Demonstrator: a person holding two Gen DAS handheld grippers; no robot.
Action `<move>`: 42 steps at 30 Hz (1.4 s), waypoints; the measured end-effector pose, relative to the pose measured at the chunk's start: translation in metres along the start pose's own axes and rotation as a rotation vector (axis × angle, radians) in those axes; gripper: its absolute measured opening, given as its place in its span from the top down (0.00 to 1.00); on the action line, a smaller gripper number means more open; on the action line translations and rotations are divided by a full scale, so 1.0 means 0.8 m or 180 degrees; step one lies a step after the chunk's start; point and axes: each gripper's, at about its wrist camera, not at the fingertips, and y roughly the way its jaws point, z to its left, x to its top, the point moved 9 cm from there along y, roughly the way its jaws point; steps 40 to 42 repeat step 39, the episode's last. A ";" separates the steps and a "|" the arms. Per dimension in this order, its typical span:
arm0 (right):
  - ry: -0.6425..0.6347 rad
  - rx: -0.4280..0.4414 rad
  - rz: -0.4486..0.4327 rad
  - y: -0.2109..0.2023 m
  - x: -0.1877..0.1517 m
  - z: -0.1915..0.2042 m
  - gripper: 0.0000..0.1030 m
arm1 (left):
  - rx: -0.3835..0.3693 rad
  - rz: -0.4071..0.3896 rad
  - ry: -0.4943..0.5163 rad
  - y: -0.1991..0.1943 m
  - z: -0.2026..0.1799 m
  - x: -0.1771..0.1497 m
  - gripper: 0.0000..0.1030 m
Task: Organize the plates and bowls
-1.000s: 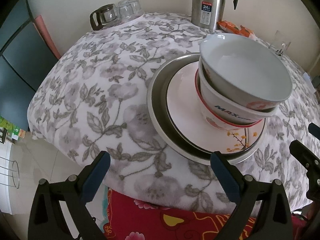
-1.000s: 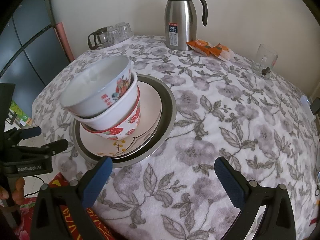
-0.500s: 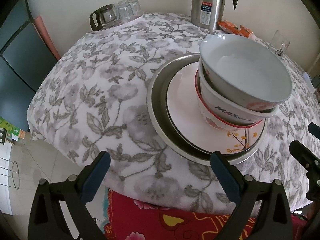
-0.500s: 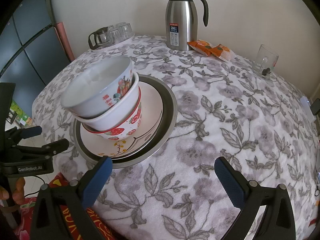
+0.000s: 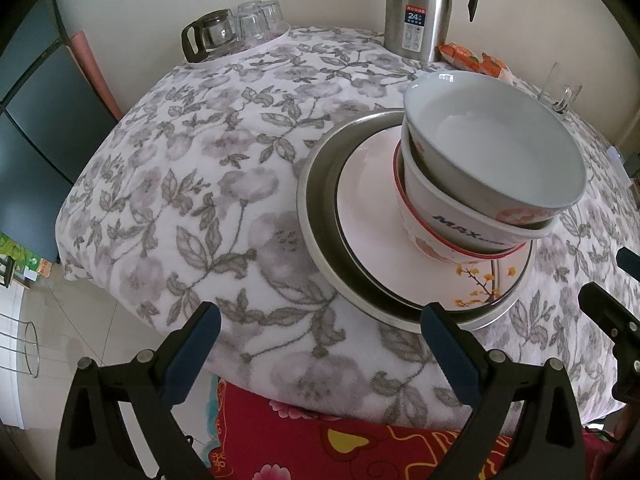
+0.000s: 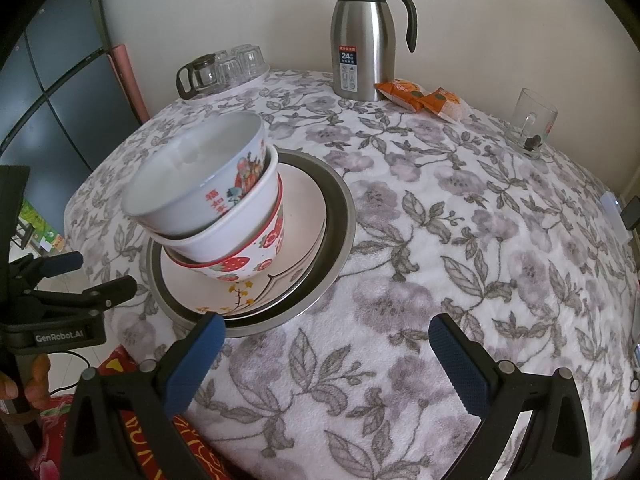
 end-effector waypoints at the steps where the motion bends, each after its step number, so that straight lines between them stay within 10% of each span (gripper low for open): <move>1: 0.0002 0.0000 0.0000 0.000 0.000 0.000 0.00 | 0.0000 0.0001 0.0000 0.000 0.000 0.000 0.03; 42: 0.0011 -0.0016 0.0028 0.003 0.000 0.002 0.00 | -0.0008 -0.0047 -0.0072 -0.003 0.005 0.003 0.03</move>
